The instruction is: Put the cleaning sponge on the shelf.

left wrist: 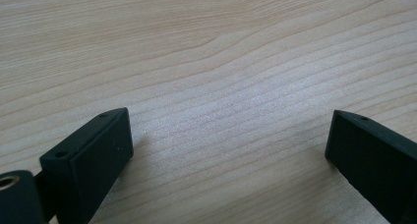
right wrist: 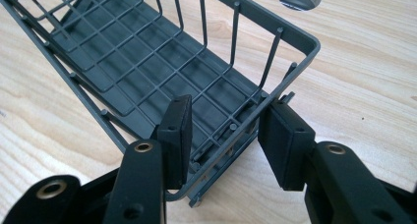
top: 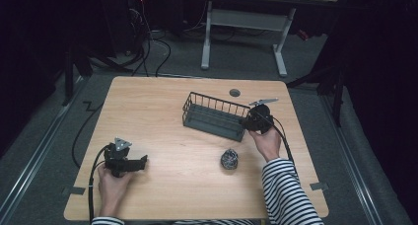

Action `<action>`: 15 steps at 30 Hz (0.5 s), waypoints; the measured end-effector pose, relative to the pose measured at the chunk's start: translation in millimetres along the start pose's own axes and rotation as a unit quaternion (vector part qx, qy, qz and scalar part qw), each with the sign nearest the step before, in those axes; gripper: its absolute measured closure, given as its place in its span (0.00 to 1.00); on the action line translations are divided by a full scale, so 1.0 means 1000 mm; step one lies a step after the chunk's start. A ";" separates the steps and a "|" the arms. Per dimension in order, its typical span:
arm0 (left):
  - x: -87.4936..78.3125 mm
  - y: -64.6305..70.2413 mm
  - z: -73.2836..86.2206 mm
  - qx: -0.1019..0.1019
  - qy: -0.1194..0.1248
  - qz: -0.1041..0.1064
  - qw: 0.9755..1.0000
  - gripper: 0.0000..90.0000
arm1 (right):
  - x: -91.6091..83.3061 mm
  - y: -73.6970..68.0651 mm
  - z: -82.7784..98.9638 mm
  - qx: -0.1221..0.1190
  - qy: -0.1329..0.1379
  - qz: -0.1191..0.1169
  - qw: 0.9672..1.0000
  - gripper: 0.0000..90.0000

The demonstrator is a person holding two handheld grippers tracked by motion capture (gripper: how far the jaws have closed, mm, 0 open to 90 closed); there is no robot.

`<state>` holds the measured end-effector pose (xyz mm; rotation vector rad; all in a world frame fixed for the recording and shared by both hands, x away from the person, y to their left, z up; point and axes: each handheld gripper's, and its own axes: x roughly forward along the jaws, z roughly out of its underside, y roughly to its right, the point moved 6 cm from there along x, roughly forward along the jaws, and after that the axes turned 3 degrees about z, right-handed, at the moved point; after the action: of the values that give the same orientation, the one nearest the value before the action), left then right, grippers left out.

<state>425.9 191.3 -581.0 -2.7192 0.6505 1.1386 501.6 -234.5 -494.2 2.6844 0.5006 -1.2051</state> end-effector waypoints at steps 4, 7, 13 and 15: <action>0.000 0.000 0.000 0.000 0.000 -0.001 1.000 0.05 | -0.002 -0.004 0.002 -0.005 -0.008 -0.001 1.000 0.63; 0.000 0.000 0.000 -0.001 0.000 0.000 1.000 0.05 | -0.003 -0.007 0.003 -0.006 -0.006 -0.003 1.000 0.63; 0.000 0.000 0.000 -0.001 0.000 -0.001 1.000 0.05 | -0.008 -0.008 0.001 -0.003 0.011 -0.004 1.000 0.46; 0.000 0.000 0.000 -0.001 0.000 -0.001 1.000 0.05 | -0.013 -0.008 0.000 -0.002 0.018 -0.007 1.000 0.43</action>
<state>425.8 191.4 -580.8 -2.7217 0.6479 1.1386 490.8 -230.5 -485.0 2.7080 0.5282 -1.1618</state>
